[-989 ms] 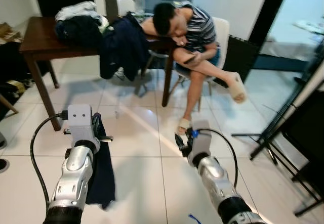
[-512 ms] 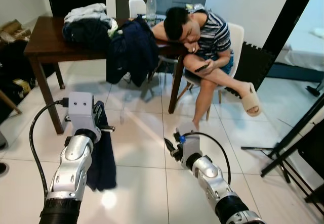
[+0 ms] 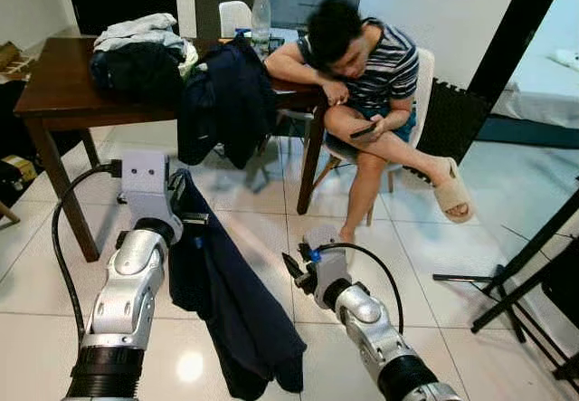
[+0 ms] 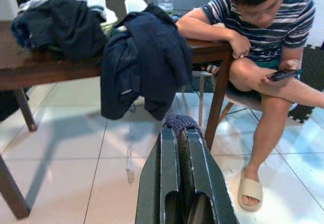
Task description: Hang hanger
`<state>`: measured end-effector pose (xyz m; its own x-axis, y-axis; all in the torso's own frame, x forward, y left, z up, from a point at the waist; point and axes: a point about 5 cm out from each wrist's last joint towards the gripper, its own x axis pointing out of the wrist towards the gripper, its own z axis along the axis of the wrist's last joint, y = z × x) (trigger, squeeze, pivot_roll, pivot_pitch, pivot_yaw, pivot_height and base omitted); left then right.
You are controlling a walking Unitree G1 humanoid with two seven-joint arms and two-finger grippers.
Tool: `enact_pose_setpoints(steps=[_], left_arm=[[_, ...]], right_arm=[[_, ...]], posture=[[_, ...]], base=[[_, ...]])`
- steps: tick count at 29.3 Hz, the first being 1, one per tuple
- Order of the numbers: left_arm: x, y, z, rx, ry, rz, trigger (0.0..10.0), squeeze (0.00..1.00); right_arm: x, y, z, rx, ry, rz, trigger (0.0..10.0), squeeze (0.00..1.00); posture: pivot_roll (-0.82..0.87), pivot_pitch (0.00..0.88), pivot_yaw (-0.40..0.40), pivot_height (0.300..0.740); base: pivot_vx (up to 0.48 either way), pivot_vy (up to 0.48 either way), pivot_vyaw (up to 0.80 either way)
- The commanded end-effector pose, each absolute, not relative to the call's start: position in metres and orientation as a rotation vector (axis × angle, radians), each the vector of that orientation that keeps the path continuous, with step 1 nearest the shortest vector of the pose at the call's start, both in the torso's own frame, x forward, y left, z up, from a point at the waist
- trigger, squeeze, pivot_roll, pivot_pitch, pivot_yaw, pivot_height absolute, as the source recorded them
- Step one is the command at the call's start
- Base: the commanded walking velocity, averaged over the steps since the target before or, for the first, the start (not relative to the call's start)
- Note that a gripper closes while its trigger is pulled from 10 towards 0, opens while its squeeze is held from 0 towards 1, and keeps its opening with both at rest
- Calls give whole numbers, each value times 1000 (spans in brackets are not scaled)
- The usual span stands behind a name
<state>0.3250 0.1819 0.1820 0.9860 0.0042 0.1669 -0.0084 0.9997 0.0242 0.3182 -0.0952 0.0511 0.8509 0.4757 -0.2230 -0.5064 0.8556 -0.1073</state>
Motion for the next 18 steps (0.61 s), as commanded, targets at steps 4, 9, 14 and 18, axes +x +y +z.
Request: enact_pose_setpoints(steps=[4,9,14,18], left_arm=[[326,183,195,35,-209,12,10000,0],[326,184,195,36,-205,14,10000,0],[326,184,197,44,-208,17,10000,0],[326,187,201,54,-217,19,10000,0]], right_arm=[[293,-102,4,-290,491,579,10000,0],[281,-109,-13,-350,582,554,10000,0],[265,-127,-34,-329,713,411,10000,0],[255,-141,-43,-276,781,322,10000,0]], posture=[[80,0,-85,740],[80,0,-85,740],[91,0,-87,740],[99,0,-89,740]], base=[[400,0,0],[399,0,0],[398,0,0],[399,0,0]])
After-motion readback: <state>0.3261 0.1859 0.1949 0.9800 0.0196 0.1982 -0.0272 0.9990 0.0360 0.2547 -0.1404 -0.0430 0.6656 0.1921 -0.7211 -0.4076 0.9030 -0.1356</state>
